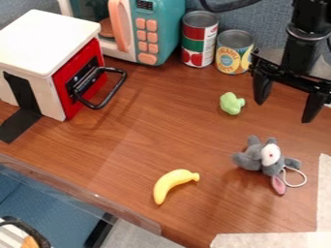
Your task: Open the drawer
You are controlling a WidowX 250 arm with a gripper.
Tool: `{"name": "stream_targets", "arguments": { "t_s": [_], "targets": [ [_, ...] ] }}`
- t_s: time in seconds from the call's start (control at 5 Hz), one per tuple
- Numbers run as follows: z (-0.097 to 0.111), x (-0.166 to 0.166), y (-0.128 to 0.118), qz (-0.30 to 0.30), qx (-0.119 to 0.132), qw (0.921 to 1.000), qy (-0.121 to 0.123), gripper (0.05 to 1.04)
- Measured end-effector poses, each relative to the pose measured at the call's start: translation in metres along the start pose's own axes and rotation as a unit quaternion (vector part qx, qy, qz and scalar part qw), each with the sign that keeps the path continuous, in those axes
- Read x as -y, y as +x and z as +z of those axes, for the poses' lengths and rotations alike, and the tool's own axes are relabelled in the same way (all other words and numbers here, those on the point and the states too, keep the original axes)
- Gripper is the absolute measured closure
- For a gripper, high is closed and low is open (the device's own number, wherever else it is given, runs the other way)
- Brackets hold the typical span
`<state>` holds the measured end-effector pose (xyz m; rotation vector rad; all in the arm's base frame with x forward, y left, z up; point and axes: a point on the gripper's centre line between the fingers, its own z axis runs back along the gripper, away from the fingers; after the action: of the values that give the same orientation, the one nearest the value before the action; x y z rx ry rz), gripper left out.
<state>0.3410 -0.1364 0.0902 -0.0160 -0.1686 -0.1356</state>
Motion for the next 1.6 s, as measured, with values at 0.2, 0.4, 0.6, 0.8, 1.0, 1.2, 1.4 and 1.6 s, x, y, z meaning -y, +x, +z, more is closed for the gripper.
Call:
{"name": "stream_targets", "arguments": {
  "t_s": [0.2,0.4,0.6,0.8,1.0,1.2,1.4,1.6],
  "targets": [
    [-0.013,-0.001,-0.005,0.0,-0.019,0.9998,0.003,0.084],
    [-0.02,-0.035,-0.01,0.029,-0.023,0.9993,0.002,0.084],
    [-0.01,-0.084,-0.01,0.07,-0.013,0.9974,0.008,0.084],
    [-0.003,-0.124,-0.017,0.071,-0.015,0.9962,0.046,0.084],
    [-0.001,-0.172,-0.03,0.085,-0.007,0.9918,0.095,0.084],
    [0.001,-0.218,-0.041,0.108,-0.003,0.9831,0.148,0.084],
    [-0.01,-0.246,-0.047,0.125,-0.021,0.9772,0.171,0.084],
    [-0.023,-0.262,-0.044,0.127,-0.032,0.9741,0.184,0.084]
  ]
}}
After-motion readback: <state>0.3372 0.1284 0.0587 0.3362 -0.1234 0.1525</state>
